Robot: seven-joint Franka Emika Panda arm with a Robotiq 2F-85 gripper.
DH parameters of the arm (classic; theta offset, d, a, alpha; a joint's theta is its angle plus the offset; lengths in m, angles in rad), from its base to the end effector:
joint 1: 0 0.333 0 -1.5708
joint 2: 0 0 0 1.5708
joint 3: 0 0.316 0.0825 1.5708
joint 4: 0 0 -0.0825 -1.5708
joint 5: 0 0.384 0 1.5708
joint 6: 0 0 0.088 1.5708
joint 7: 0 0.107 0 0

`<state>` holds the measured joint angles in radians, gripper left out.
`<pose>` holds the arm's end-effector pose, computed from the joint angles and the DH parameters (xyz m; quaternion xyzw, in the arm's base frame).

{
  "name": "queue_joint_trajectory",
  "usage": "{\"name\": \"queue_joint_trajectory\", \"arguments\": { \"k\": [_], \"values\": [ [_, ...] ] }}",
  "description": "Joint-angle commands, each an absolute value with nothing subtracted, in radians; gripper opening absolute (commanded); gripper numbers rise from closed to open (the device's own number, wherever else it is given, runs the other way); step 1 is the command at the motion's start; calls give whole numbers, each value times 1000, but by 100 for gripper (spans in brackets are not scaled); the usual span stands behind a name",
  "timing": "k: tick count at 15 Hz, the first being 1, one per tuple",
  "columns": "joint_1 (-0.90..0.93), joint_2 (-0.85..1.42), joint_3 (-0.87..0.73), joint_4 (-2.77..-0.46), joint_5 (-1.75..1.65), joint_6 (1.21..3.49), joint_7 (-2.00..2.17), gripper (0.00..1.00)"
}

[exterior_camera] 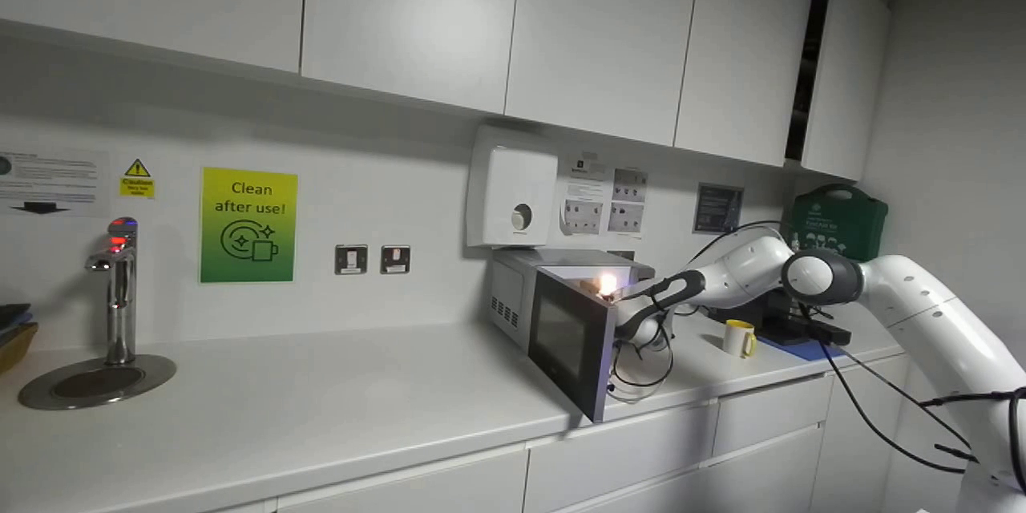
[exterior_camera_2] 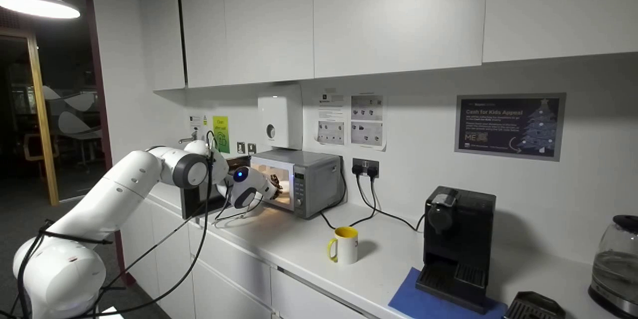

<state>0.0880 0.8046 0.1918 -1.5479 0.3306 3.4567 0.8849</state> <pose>0.7358 0.1302 0.3085 -0.7238 0.4557 -0.3821 0.3500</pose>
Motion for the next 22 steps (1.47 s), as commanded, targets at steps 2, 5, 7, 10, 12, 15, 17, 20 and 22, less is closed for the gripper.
{"name": "queue_joint_trajectory", "arguments": {
  "k": [2,5,7,10,12,15,17,20,22],
  "values": [
    [73,807,219,-1525,360,3456,844,0],
    [66,804,218,-1544,315,3457,893,0],
    [62,804,222,-1547,313,3456,895,0],
    [55,805,231,-1552,308,3456,895,0],
    [46,810,242,-1553,304,3456,896,0],
    [31,816,259,-1551,302,3456,896,0],
    [22,819,270,-1550,301,3456,895,5],
    [10,818,287,-1553,300,3456,894,24],
    [2,819,298,-1557,300,3456,893,41]
  ]
}}
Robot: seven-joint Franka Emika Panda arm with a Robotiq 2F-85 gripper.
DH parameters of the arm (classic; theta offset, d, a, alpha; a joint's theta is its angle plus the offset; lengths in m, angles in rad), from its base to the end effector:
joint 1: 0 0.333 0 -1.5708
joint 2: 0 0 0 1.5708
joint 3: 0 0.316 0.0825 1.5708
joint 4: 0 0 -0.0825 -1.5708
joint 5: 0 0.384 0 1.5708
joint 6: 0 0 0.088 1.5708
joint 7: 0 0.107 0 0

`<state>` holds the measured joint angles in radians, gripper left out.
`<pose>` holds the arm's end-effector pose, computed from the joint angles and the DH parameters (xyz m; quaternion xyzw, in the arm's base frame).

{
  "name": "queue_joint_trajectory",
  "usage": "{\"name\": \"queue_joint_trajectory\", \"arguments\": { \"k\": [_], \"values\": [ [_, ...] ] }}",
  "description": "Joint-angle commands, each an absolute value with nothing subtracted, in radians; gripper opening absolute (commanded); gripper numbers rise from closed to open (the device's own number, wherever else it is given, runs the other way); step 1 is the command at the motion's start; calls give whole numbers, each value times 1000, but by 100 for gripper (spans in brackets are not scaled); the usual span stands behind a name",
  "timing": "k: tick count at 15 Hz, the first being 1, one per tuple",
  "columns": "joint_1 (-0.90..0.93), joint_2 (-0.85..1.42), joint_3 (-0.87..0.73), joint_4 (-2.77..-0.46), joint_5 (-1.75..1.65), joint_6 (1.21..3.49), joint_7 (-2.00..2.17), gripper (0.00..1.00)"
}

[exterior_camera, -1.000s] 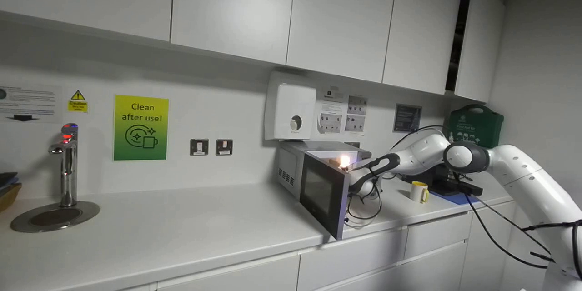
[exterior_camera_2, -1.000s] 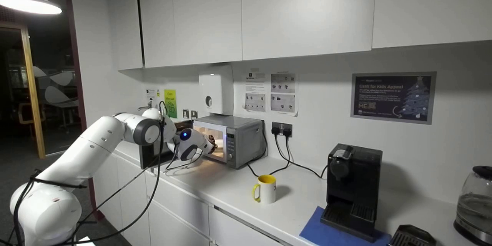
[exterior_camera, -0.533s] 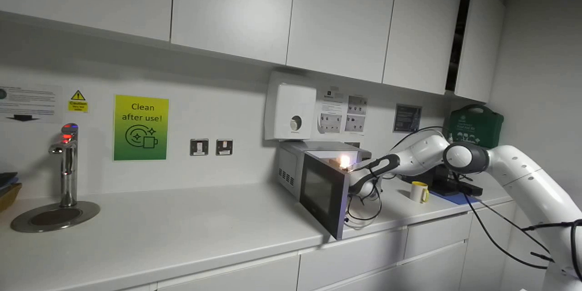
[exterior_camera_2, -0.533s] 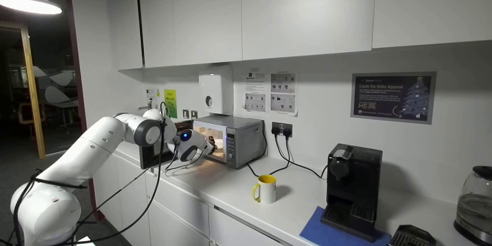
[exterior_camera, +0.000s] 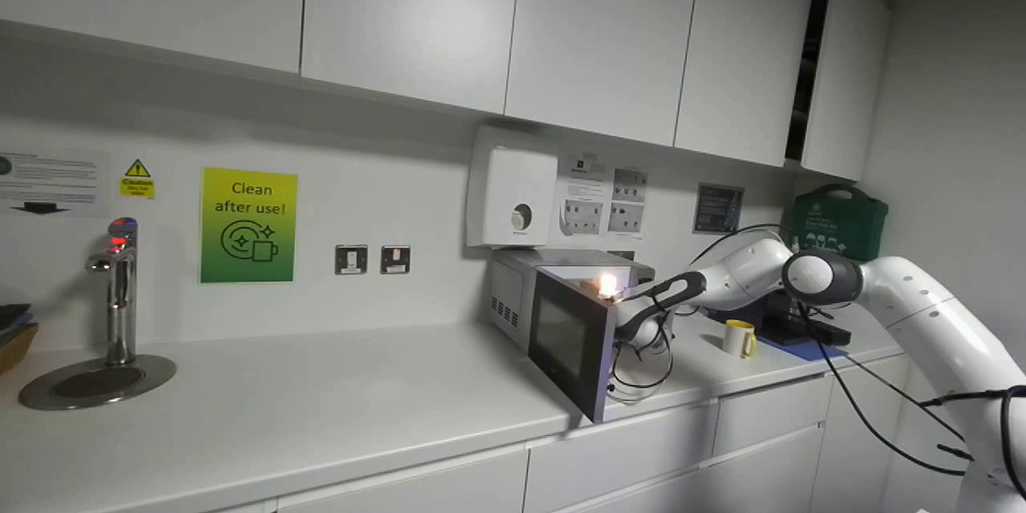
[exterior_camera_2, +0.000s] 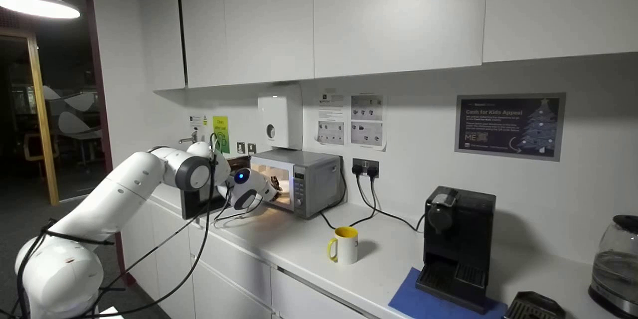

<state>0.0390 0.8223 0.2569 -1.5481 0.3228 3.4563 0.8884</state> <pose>0.7358 0.1293 0.2995 -0.7196 0.4675 -0.3649 0.3612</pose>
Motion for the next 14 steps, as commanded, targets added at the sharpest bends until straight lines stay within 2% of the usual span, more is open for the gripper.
{"name": "queue_joint_trajectory", "arguments": {
  "k": [1,3,4,6,7,14],
  "values": [
    [-1,821,304,-1556,300,3453,894,42],
    [-9,824,315,-1548,295,3452,892,41],
    [-13,831,320,-1542,292,3451,891,34],
    [-17,839,326,-1534,290,3444,890,27],
    [-20,843,330,-1531,287,3442,890,30],
    [-58,862,370,-1515,249,3430,888,33]
  ]
}}
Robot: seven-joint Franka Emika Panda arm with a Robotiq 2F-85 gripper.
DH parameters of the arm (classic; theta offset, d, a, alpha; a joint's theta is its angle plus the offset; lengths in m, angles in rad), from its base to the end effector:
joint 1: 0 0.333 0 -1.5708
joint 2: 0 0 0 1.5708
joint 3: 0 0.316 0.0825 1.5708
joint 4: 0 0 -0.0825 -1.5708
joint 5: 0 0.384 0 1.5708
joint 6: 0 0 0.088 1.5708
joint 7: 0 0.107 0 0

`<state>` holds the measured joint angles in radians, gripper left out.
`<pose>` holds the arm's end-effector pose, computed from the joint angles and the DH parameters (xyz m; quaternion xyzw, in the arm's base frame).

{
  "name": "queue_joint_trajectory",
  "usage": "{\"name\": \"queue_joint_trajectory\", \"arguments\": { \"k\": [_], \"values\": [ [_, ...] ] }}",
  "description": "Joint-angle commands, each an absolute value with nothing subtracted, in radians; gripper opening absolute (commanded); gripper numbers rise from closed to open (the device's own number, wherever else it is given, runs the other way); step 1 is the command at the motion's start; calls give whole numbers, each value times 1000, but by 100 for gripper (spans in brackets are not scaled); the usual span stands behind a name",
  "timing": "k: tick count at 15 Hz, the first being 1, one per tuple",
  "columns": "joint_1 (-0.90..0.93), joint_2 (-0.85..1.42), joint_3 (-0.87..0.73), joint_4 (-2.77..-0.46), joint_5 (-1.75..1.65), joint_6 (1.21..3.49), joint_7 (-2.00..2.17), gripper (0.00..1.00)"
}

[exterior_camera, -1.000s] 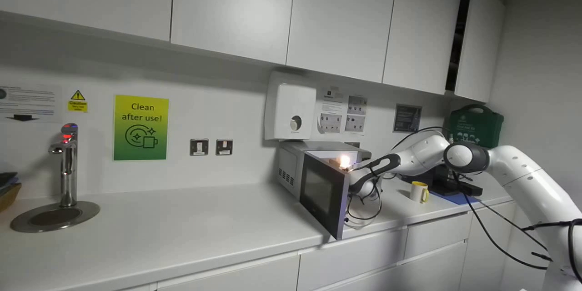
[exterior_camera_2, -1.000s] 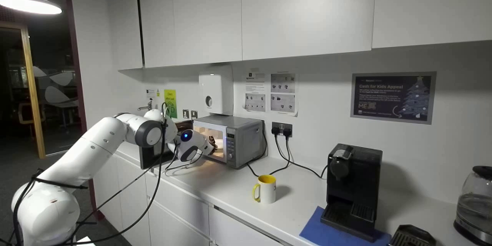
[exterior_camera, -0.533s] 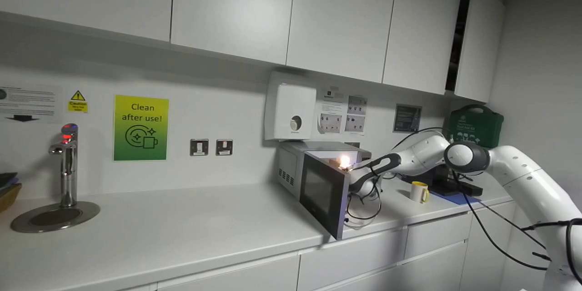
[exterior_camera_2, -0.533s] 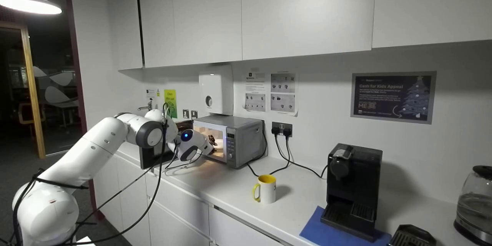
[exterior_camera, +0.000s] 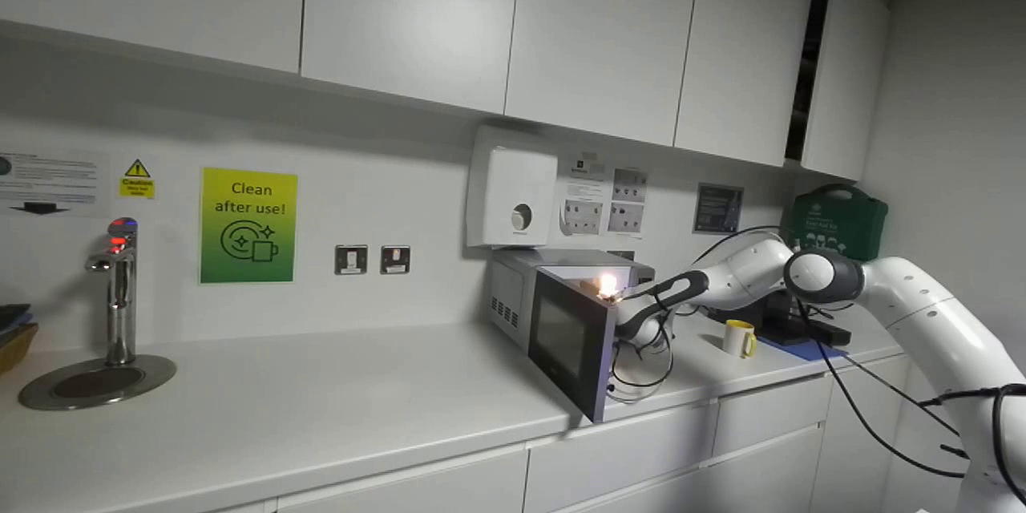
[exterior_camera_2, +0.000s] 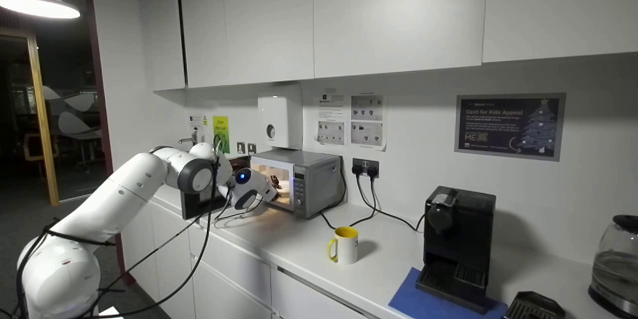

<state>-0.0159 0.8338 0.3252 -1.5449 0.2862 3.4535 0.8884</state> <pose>0.7373 0.1284 0.2999 -0.7188 0.4663 -0.3553 0.3736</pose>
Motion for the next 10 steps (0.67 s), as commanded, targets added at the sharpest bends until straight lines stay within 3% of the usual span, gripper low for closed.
{"name": "queue_joint_trajectory", "arguments": {
  "k": [1,8,10],
  "values": [
    [-65,866,378,-1511,240,3428,888,34],
    [-134,904,459,-1491,165,3419,888,32],
    [-155,915,482,-1486,145,3418,888,21]
  ]
}}
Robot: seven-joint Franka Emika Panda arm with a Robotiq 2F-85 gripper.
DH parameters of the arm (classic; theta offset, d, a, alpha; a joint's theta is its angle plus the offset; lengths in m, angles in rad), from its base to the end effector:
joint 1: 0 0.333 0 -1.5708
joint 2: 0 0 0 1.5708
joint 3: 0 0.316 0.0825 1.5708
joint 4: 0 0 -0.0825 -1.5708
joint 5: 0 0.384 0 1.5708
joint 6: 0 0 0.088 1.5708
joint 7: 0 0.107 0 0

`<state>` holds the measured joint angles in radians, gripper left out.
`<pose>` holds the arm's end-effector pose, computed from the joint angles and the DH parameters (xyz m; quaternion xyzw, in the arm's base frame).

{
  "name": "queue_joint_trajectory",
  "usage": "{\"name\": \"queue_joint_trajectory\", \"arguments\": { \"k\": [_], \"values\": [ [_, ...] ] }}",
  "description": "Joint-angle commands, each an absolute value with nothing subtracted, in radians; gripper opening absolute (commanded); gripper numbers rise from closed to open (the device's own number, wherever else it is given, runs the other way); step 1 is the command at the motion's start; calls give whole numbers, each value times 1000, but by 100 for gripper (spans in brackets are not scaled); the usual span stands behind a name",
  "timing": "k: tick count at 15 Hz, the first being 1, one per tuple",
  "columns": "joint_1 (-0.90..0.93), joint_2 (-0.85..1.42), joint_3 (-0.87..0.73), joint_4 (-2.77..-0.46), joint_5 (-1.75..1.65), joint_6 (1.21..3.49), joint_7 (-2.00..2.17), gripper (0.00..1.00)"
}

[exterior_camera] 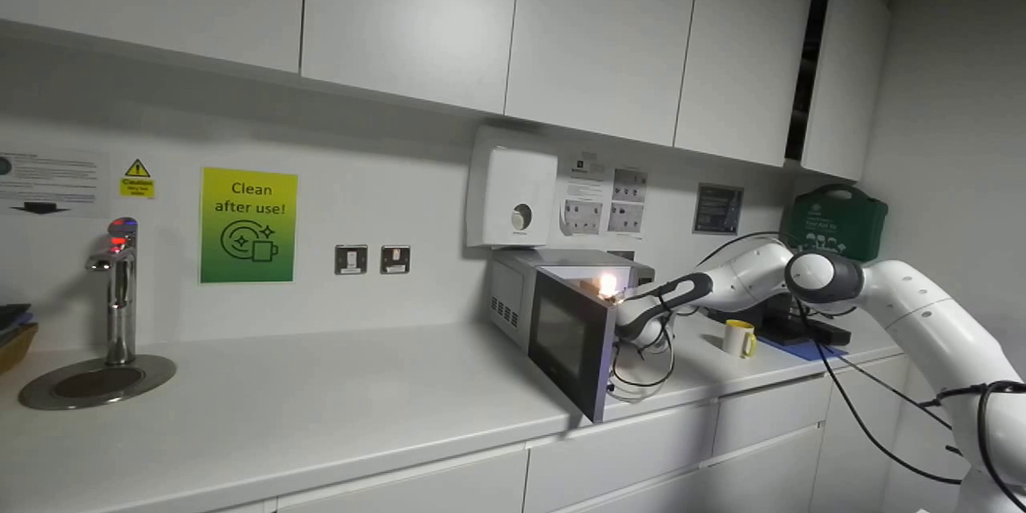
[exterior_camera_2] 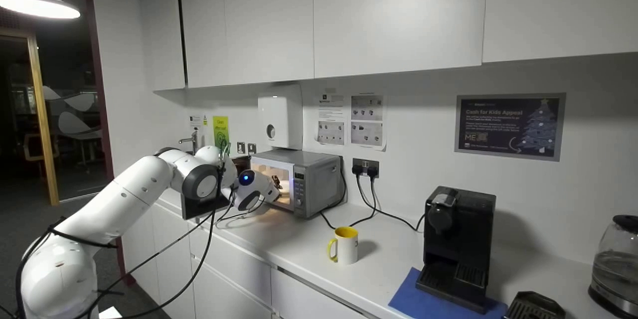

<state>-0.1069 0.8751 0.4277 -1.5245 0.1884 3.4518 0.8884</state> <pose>0.7431 0.1222 0.2967 -0.7215 0.4536 -0.3485 0.3901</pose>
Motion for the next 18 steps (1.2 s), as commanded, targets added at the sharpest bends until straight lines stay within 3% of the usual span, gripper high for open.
{"name": "queue_joint_trajectory", "arguments": {
  "k": [1,3,18],
  "values": [
    [-166,920,493,-1485,137,3418,888,7],
    [-183,925,510,-1489,125,3418,888,0],
    [-174,834,529,-1594,144,3437,891,1]
  ]
}}
